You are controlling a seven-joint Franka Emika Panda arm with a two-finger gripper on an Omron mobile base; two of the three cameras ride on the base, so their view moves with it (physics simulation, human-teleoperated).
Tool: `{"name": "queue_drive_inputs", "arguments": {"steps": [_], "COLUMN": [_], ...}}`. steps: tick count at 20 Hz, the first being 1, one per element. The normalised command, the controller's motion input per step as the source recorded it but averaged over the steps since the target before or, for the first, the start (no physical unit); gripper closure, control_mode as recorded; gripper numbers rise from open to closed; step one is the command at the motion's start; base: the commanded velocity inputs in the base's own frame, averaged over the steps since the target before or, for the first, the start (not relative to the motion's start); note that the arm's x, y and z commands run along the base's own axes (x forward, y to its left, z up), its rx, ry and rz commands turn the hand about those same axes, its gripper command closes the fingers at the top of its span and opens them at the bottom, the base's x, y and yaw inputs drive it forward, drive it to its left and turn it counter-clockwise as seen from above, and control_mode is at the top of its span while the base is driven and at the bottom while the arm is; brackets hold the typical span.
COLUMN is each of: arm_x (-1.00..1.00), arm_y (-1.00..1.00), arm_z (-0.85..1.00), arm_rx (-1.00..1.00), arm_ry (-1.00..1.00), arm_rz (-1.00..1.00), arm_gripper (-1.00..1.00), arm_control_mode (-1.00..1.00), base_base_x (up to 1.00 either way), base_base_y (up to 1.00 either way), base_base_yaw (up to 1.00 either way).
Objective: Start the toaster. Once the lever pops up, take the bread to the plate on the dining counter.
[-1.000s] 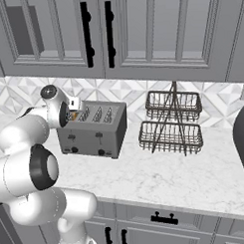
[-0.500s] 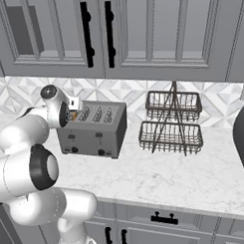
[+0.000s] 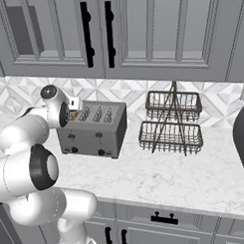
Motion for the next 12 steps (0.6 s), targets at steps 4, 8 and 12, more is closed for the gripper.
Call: {"name": "queue_drive_inputs", "arguments": {"steps": [4, 8, 12], "arm_x": [0.0, 0.0, 0.0], "arm_y": [0.0, 0.0, 0.0], "arm_z": [0.0, 0.0, 0.0], "arm_rx": [0.0, 0.0, 0.0], "arm_ry": [0.0, 0.0, 0.0], "arm_rz": [0.0, 0.0, 0.0], "arm_gripper": [-1.0, -1.0, -1.0], "arm_control_mode": [-1.0, -1.0, -1.0], "base_base_x": [0.0, 0.0, 0.0], "base_base_y": [0.0, 0.0, 0.0], "base_base_yaw": [0.0, 0.0, 0.0]}}
